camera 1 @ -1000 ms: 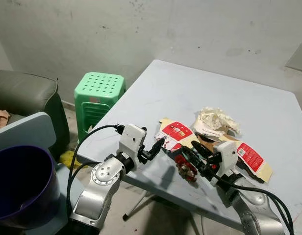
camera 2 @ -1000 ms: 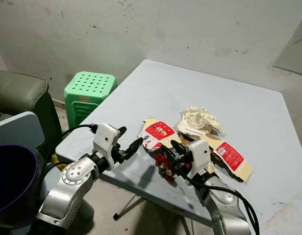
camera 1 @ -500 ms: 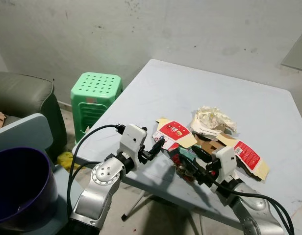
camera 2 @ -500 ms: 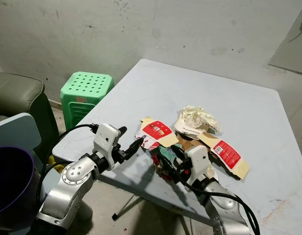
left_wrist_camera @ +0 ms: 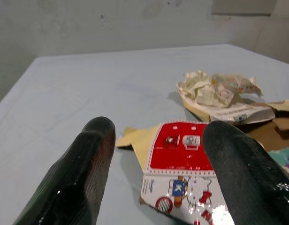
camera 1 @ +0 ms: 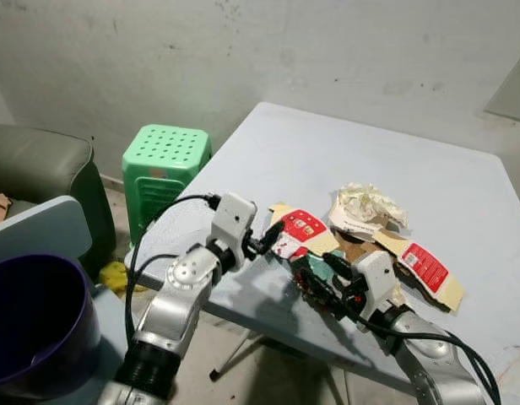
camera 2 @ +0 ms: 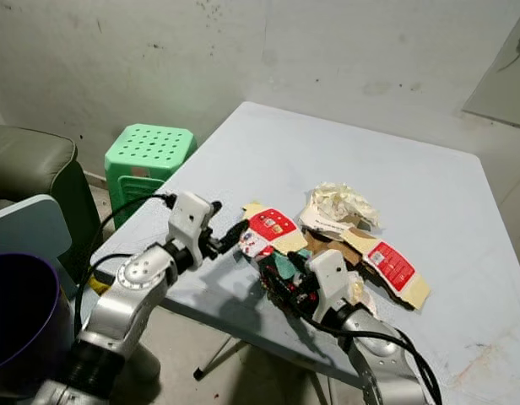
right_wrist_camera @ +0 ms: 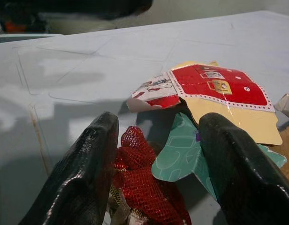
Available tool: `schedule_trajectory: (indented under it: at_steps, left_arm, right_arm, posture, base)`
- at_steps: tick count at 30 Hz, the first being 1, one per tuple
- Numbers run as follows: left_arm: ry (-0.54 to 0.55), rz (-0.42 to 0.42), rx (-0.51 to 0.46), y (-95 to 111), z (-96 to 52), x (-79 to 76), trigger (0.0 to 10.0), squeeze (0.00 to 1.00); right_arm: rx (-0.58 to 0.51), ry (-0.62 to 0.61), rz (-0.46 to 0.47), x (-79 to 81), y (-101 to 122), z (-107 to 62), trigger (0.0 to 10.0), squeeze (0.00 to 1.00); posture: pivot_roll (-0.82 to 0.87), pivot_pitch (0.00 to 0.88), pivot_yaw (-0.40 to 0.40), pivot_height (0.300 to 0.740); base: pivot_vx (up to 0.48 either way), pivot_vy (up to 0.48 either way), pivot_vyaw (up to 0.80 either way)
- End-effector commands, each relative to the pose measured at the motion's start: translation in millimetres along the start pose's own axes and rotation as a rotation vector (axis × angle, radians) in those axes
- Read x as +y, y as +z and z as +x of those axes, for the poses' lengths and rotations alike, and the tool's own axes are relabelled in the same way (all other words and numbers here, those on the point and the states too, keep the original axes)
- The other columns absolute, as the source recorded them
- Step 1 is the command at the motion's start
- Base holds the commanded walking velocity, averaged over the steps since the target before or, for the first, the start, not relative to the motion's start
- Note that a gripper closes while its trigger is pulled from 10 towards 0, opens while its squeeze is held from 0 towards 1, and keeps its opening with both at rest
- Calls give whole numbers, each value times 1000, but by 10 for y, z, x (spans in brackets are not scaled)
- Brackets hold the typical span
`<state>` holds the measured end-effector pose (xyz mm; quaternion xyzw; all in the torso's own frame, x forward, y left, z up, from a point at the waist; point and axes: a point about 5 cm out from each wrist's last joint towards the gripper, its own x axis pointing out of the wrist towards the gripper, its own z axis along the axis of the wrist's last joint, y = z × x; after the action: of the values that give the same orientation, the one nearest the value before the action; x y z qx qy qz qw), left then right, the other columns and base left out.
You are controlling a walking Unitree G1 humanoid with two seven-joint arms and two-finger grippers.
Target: Picking trash to rubbish bin
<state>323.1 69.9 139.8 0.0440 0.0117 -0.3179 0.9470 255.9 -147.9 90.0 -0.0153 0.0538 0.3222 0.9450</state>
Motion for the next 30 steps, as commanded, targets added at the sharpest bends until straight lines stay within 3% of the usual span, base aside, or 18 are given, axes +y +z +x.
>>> schedule_trajectory:
  at_steps: [1,10,18,24,30]
  left_arm:
    - [-13,-4,-7,11,57,-19,10000,0]
    - [-47,-42,-9,-1,75,-105,10000,0]
    - [-124,-51,37,-183,-94,-314,10000,0]
    - [-110,-69,34,-171,-140,-329,10000,0]
    - [-77,-75,13,-85,-191,-250,10000,0]
  right_arm:
    - [-19,6,-47,28,68,70,10000,0]
    - [-44,54,-50,103,185,267,10000,0]
    - [-46,43,-42,59,215,320,10000,0]
    - [0,50,-67,49,116,284,10000,0]
    - [-90,81,-138,-3,222,147,10000,0]
  posture:
    - [-80,0,-61,740]
    - [-70,0,-65,740]
    - [-64,0,-64,740]
    - [-50,0,-71,740]
    - [-47,0,-72,740]
  base:
    - [0,0,0]
    - [0,0,0]
    - [0,0,0]
    - [0,0,0]
    - [0,0,0]
